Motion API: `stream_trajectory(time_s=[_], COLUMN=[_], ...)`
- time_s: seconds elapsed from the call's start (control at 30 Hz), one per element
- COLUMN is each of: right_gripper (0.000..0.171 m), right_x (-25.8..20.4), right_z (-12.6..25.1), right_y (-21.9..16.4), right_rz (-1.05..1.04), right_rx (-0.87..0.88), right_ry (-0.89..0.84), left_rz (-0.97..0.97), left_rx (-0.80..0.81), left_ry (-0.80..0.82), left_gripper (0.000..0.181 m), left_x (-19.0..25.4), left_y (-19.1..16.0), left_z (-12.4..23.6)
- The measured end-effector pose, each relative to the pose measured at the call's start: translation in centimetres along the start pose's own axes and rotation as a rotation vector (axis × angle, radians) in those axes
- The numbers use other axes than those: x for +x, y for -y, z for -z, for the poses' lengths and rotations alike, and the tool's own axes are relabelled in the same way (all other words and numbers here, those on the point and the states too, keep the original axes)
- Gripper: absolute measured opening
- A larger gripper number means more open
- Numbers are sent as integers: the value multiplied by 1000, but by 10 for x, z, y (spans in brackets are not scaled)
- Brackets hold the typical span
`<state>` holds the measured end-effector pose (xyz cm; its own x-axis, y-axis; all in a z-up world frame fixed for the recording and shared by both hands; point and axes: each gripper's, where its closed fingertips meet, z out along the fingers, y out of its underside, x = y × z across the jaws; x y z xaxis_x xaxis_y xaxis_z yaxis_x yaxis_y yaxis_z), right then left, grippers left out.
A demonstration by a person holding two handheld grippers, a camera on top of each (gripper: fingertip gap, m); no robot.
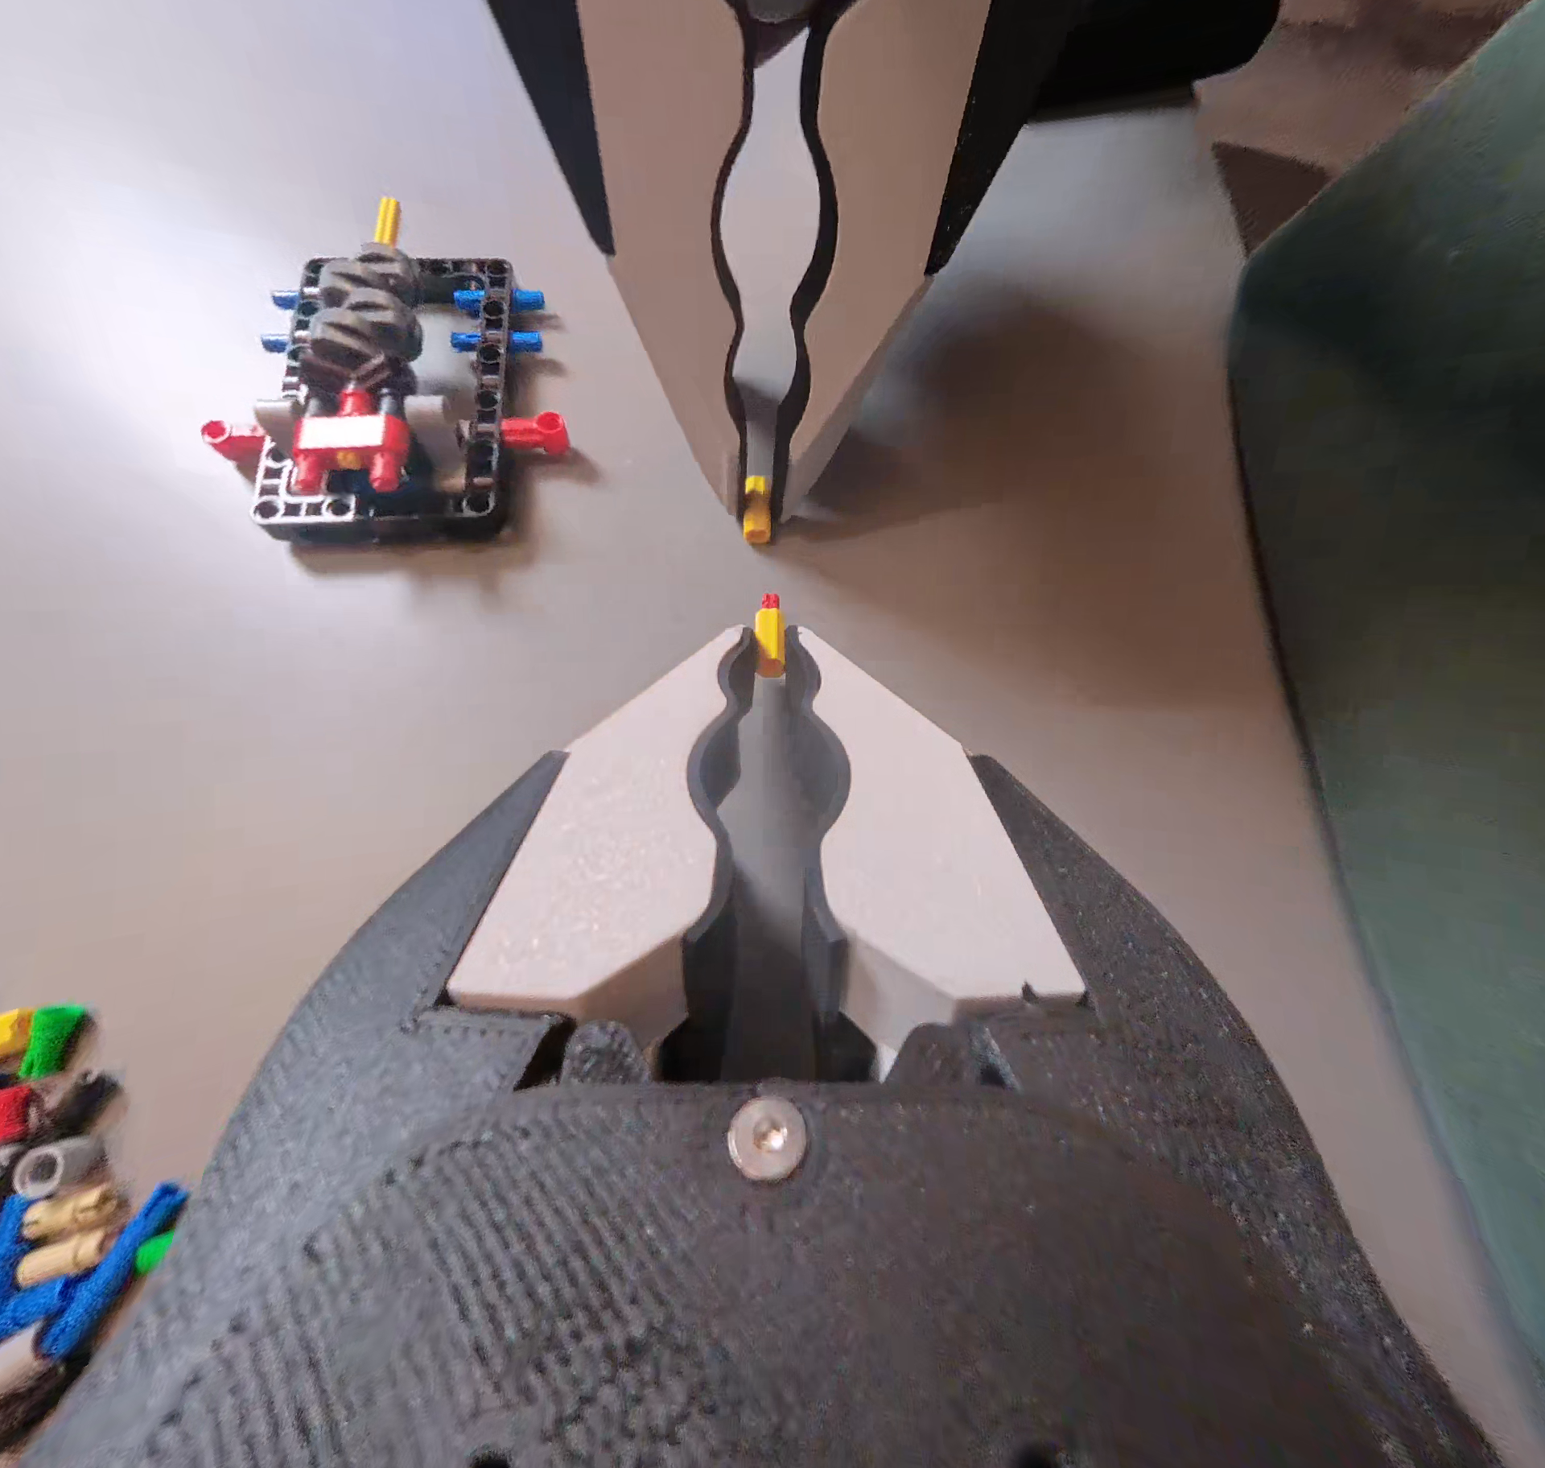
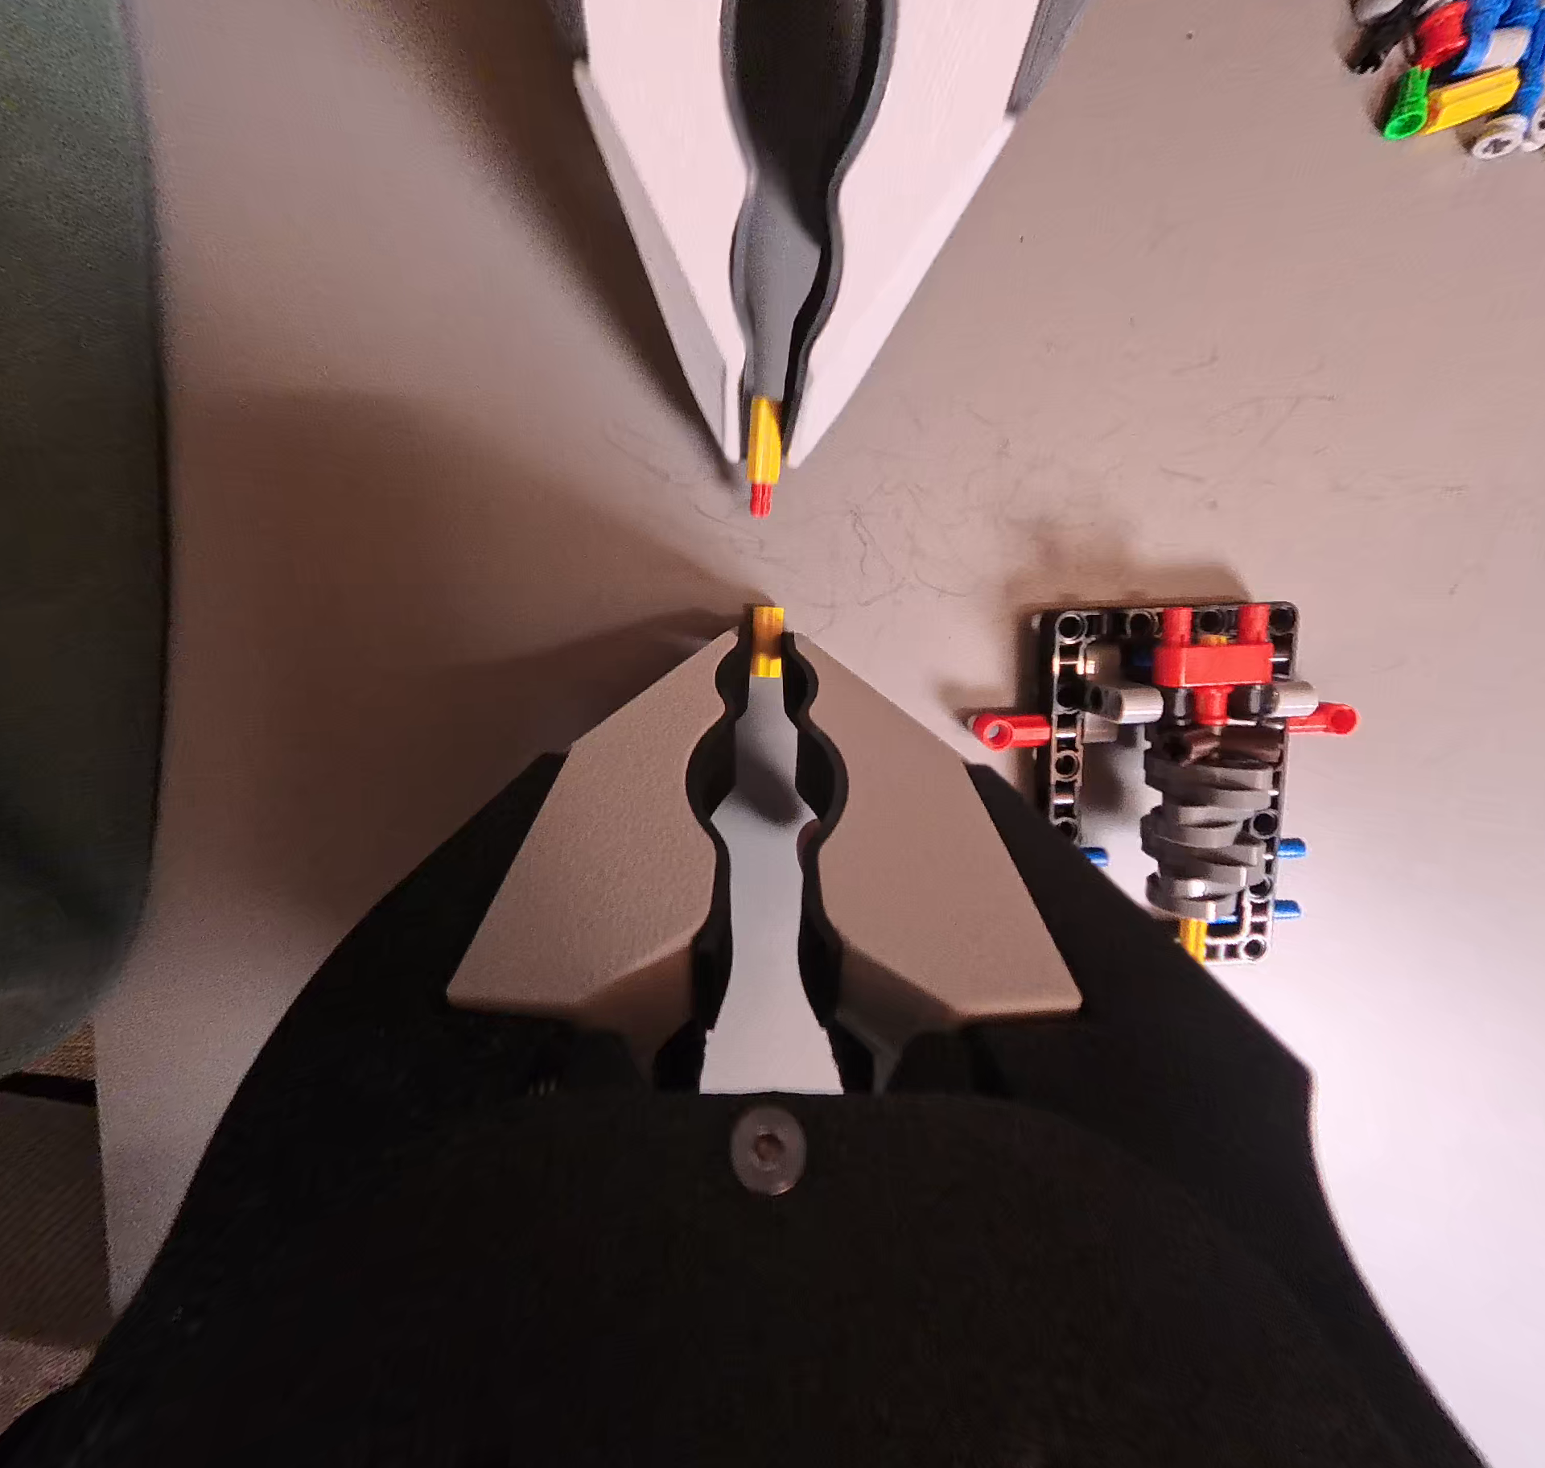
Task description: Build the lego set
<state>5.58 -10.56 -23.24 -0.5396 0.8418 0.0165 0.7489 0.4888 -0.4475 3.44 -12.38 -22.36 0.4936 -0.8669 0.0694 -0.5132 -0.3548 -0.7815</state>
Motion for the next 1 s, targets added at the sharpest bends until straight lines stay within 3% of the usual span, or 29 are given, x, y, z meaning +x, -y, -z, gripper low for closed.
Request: stream_trajectory(time_s=[0.37,1.0], right_gripper=[13,5], right_x=[1,1], right_z=[5,2], right_y=[-4,6], right_rz=[-48,-12], right_rx=[200,258], right_ry=[-49,-89], left_rz=[-15,-19], left_rx=[-31,21], left_ry=[46,27], left_gripper=[5,5], left_x=[-6,-3], left_y=[2,8], left_z=[-12,-9])
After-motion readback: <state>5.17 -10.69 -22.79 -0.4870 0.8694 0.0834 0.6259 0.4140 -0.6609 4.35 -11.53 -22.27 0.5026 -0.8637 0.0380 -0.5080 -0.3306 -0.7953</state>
